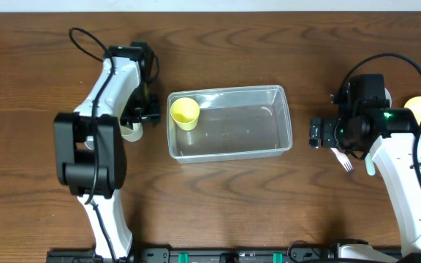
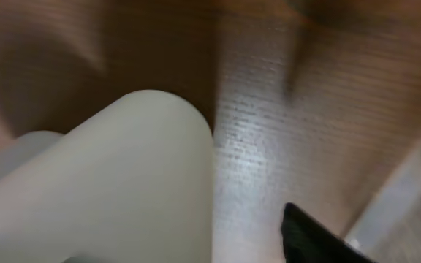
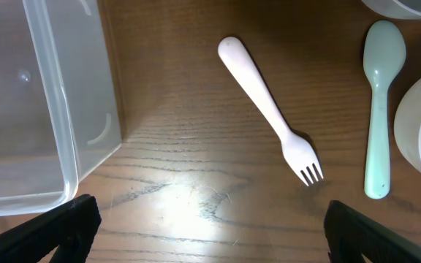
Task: Pack container
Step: 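Move the left gripper back and grasp the white cup, then place the white cup in the container beside the yellow cup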
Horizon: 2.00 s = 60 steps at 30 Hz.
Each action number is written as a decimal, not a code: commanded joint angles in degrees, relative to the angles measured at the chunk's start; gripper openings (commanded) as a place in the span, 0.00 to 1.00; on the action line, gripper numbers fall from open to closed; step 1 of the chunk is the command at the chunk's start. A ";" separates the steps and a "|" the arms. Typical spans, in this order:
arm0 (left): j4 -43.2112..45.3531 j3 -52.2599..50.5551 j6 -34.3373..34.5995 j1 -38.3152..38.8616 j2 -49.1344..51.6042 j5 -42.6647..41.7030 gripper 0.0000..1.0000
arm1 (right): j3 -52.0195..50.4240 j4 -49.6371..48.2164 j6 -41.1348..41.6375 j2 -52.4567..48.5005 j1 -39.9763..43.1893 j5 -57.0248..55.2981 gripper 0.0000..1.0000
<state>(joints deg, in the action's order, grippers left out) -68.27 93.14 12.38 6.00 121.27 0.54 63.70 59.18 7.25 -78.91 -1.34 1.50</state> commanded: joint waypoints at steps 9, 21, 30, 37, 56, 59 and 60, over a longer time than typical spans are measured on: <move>-0.17 0.15 -2.23 -0.20 -1.25 0.55 0.08 | 1.05 0.33 0.87 -0.11 0.31 0.04 0.99; -6.38 3.48 -1.97 3.43 -20.74 0.26 0.06 | 1.05 0.13 0.85 -0.11 0.31 0.02 0.99; -7.34 3.41 -0.46 20.52 -32.33 0.09 0.06 | 1.05 0.00 0.87 -0.11 0.31 0.02 0.99; -1.29 -3.13 -0.48 27.76 -30.05 0.04 0.06 | 1.05 0.04 0.87 -0.11 0.31 0.02 0.99; 19.67 -25.14 -2.23 28.24 -24.92 -0.11 0.06 | 1.05 0.92 0.85 -0.11 0.31 0.02 0.99; 20.96 -25.11 -2.23 27.63 -21.90 -0.11 0.06 | 1.05 1.01 0.85 -0.11 0.31 0.02 0.99; 21.20 -25.11 -2.23 27.36 -21.09 -0.11 0.06 | 1.05 1.05 0.87 -0.11 0.31 0.02 0.99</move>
<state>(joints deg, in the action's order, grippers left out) -47.35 68.64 11.09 34.17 97.60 0.19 63.70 60.14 7.25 -78.91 -1.34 1.50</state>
